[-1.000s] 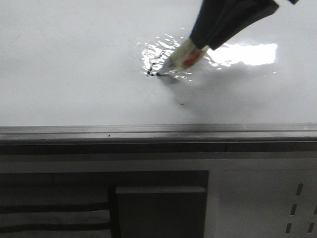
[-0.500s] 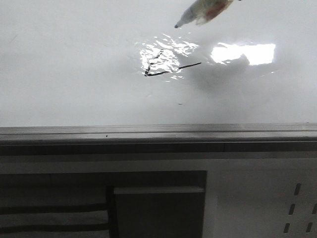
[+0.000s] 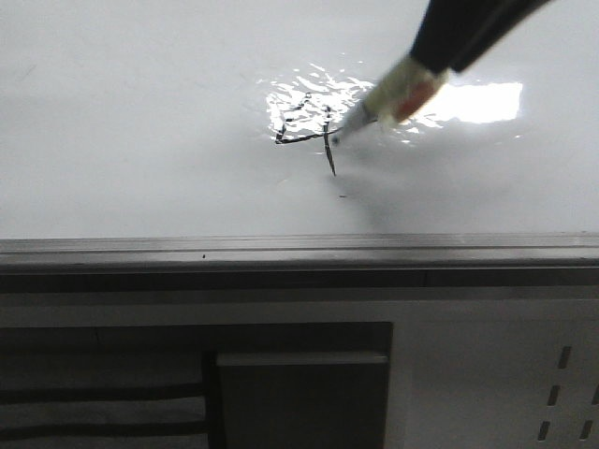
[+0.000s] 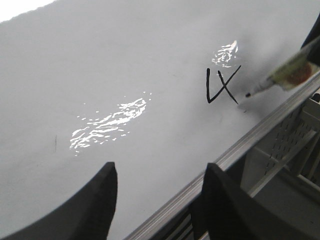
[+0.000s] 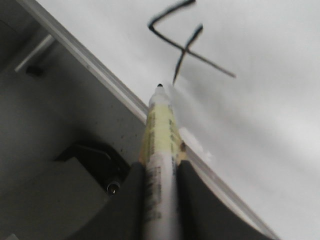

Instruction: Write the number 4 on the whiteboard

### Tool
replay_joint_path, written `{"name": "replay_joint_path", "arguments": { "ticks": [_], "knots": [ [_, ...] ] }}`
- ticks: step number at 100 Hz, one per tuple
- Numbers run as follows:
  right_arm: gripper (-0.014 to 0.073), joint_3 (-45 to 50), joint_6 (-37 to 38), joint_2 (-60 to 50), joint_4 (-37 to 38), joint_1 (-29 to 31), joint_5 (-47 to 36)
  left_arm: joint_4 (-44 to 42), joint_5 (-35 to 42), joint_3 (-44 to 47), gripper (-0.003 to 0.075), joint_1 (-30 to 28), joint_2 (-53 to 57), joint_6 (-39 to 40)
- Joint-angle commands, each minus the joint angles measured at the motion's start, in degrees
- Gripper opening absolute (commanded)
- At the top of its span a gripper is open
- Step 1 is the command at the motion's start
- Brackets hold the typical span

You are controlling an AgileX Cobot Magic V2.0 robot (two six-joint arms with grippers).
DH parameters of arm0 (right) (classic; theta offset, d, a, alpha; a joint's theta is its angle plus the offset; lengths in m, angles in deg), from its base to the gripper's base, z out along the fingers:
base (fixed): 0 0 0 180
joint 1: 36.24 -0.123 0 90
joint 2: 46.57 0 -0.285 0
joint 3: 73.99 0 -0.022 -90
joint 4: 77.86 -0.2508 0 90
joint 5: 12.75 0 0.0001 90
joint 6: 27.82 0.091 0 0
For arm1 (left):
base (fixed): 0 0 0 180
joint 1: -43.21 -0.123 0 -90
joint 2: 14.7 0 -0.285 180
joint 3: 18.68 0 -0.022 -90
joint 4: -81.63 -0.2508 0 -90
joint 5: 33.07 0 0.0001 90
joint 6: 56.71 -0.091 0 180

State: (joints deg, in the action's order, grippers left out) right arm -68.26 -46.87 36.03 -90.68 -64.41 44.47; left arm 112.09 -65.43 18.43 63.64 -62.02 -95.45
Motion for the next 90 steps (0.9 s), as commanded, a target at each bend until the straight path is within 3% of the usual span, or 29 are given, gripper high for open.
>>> {"name": "replay_joint_path", "arguments": {
  "ticks": [1, 7, 25, 37, 61, 90],
  "knots": [
    [-0.0046, -3.9, -2.9, -5.4, -0.8, -0.3, -2.6, 2.2, 1.3, -3.0, 0.0356, -0.2, -0.5, -1.7],
    [-0.0046, -4.1, -5.6, -7.5, -0.8, -0.3, -2.4, 2.6, -2.0, -4.6, 0.0356, 0.0, -1.3, -3.9],
    [-0.0046, -3.2, -28.5, -12.8, -2.9, -4.4, 3.0, 8.4, -12.5, -9.9, 0.0356, 4.6, -8.2, -17.9],
    [-0.0046, -1.6, -34.0, -13.8, -2.9, -6.9, 3.1, 10.5, -12.5, -13.1, 0.0356, 10.4, -14.7, -23.4],
    [-0.0046, -1.1, -35.1, -13.4, -2.9, -7.3, 3.9, 9.6, -10.2, -22.1, 0.0356, 22.3, -28.7, -26.8],
    [-0.0046, -1.1, -35.1, -13.3, -2.9, -7.3, 4.7, 9.6, -9.9, -30.0, 0.0356, 25.6, -37.8, -26.8]
  ]
}}
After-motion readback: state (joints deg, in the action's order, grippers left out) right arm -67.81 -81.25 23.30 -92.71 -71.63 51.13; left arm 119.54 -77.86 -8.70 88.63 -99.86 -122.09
